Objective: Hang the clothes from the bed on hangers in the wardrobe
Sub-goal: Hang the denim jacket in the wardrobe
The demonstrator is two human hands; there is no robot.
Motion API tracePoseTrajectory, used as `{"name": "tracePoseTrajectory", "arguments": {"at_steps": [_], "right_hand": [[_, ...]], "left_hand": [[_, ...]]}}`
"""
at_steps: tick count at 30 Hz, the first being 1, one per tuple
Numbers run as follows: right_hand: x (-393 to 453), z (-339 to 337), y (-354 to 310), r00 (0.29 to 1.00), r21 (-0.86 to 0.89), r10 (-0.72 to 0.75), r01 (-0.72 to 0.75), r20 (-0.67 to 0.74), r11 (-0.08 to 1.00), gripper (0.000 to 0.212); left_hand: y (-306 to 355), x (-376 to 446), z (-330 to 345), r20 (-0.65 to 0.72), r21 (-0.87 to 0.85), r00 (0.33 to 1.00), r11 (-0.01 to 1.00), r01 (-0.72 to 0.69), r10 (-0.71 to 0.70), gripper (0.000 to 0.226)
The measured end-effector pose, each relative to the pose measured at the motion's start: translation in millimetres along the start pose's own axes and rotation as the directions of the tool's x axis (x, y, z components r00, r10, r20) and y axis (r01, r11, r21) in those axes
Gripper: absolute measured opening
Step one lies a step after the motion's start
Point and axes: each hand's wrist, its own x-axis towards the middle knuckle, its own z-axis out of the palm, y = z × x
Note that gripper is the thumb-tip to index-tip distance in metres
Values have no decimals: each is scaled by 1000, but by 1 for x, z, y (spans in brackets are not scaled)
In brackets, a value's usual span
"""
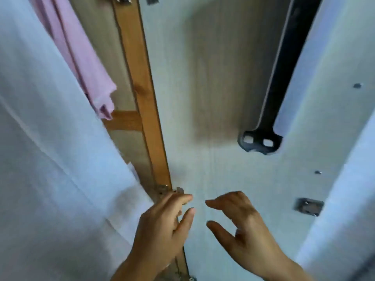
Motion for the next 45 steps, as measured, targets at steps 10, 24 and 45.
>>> {"name": "tracePoseTrajectory", "arguments": {"at_steps": [10, 24, 45], "right_hand": [[-214, -144, 65, 828, -197, 542, -561, -147, 804, 35], [-523, -351, 44, 285, -125, 771, -957, -570, 261, 31], [-677, -391, -69, -460, 351, 299, -867, -836, -353, 32]], "left_hand": [[148, -40, 167, 439, -281, 853, 945, -168, 282, 21], [447, -107, 347, 752, -448, 450, 874, -187, 481, 51], [733, -223, 474, 401, -906, -413, 285, -314, 818, 14]]}}
